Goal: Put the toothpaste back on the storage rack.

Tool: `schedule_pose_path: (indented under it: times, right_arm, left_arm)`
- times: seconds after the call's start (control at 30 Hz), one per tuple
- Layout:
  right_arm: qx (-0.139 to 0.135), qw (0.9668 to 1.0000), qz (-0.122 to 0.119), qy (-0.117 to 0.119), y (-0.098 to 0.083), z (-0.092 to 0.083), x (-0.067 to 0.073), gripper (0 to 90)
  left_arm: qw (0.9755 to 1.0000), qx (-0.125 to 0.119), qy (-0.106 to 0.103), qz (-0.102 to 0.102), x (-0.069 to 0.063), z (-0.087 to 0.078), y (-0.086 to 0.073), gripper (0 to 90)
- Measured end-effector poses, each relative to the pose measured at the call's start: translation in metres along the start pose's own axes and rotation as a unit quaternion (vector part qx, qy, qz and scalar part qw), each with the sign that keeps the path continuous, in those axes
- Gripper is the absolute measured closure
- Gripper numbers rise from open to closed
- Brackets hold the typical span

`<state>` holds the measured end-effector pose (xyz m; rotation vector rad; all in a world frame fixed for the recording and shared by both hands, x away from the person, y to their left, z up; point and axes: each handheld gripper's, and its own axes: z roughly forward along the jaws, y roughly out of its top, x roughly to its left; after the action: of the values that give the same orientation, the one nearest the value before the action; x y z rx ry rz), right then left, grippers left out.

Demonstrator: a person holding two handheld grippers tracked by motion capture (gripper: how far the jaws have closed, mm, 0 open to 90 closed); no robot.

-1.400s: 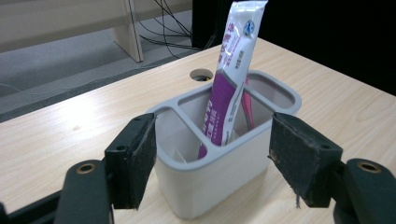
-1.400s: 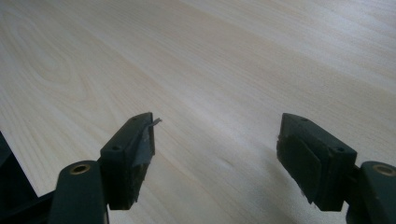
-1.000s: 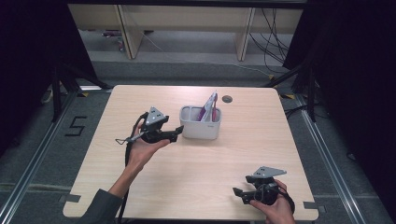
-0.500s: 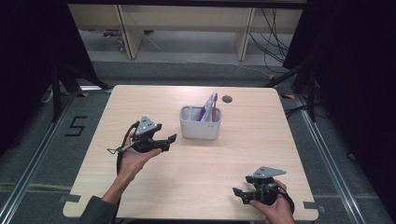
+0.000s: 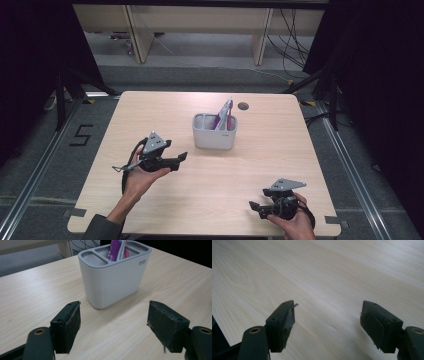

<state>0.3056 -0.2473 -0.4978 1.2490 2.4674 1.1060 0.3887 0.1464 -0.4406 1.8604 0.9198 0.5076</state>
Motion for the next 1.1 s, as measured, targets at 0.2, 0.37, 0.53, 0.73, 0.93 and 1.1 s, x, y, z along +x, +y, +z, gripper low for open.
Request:
schedule_pose_path:
  times: [0.2,0.37,0.53,0.73,0.93,1.1]
  right_arm:
    - [0.000,1.0000,-0.001,-0.001,0.000,0.000,0.000,28.7]
    - [-0.001,1.0000,-0.002,0.000,0.000,0.000,-0.001,28.7]
    - [0.004,1.0000,-0.003,0.006,0.000,-0.001,-0.001,28.7]
    - [-0.001,1.0000,-0.001,-0.004,-0.001,-0.001,-0.002,28.7]
    - [0.004,1.0000,-0.005,-0.002,-0.002,-0.003,-0.002,28.7]
    - [0.002,0.9999,0.013,-0.009,-0.002,-0.003,0.002,28.7]
  left_arm:
    - [0.9999,0.004,-0.009,0.000,-0.002,-0.005,-0.012,24.8]
    - [0.9999,0.011,-0.008,0.002,-0.002,-0.008,-0.022,24.2]
    - [0.9998,0.018,-0.010,0.002,-0.004,-0.012,-0.032,23.3]
    - [0.9997,0.022,-0.015,0.001,-0.008,-0.015,-0.042,22.9]
    - [0.9995,0.027,-0.017,0.007,-0.012,-0.020,-0.053,22.9]
    - [0.9991,0.037,-0.017,0.014,-0.014,-0.025,-0.064,22.8]
